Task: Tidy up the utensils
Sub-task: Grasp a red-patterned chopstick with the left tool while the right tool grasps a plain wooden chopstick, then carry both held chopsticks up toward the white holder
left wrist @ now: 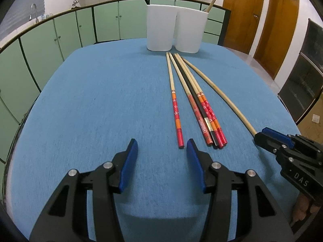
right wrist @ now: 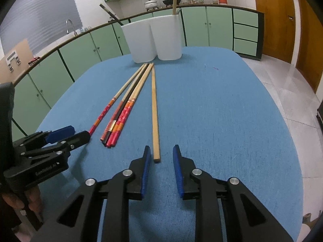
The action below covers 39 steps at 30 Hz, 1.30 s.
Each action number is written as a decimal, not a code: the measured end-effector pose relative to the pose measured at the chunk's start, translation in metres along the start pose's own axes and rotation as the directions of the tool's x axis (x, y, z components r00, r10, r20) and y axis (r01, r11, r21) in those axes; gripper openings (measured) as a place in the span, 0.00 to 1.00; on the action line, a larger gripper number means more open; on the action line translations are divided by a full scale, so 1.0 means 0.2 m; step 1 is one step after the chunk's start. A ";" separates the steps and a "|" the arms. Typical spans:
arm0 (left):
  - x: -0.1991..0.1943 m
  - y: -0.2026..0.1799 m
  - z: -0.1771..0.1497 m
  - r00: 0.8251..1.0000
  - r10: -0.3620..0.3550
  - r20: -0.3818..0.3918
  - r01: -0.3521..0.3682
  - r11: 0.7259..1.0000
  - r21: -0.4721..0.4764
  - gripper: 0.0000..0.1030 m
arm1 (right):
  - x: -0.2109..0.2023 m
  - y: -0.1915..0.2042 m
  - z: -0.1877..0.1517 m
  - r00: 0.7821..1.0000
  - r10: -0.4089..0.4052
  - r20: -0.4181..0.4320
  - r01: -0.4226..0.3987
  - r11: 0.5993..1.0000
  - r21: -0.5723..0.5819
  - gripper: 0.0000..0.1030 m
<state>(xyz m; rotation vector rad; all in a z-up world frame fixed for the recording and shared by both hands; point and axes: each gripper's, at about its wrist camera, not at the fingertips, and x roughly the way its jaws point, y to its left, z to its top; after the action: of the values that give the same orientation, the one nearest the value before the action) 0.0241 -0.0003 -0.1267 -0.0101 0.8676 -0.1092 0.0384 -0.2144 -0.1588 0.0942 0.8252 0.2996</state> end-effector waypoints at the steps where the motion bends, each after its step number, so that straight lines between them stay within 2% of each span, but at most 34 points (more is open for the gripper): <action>1: 0.00 0.00 0.00 1.000 0.001 0.000 -0.001 1.000 0.001 0.48 | 0.00 0.00 0.00 1.000 0.000 0.000 0.000 1.000 -0.004 0.22; 10: -0.01 0.00 0.00 1.000 0.001 0.000 -0.001 1.000 0.008 0.47 | 0.00 0.06 -0.01 1.000 0.016 -0.006 -0.016 0.998 -0.067 0.22; 18: 0.00 -0.01 0.00 1.000 -0.002 0.000 0.002 1.000 0.002 0.47 | 0.02 0.05 0.00 1.000 0.007 -0.011 -0.008 0.998 -0.064 0.21; 23: 0.00 -0.02 0.00 1.000 -0.016 0.000 0.016 1.000 -0.003 0.46 | 0.03 0.06 0.01 1.000 -0.012 -0.013 0.011 0.997 -0.070 0.15; 29: 0.00 -0.05 -0.01 0.999 -0.035 0.000 0.035 0.999 0.002 0.33 | 0.04 0.06 0.01 1.000 -0.028 -0.011 0.027 0.997 -0.077 0.11; 31: 0.01 -0.05 0.00 0.999 -0.049 -0.004 0.049 0.999 -0.004 0.15 | 0.04 0.05 0.01 1.000 -0.024 -0.011 0.024 0.997 -0.069 0.08; 33: 0.01 -0.06 0.00 0.998 -0.064 -0.007 0.064 0.998 -0.007 0.05 | 0.04 0.04 0.01 1.000 -0.019 -0.012 0.018 0.998 -0.062 0.07; 39: -0.02 -0.06 0.01 0.998 -0.060 0.008 0.060 0.998 -0.003 0.04 | 0.02 0.03 0.03 1.000 -0.011 -0.002 0.011 0.998 -0.063 0.06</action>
<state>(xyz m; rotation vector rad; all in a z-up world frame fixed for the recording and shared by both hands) 0.0221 -0.0124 -0.1220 -0.0399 0.8594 -0.1639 0.0437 -0.2068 -0.1560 0.0305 0.8176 0.3147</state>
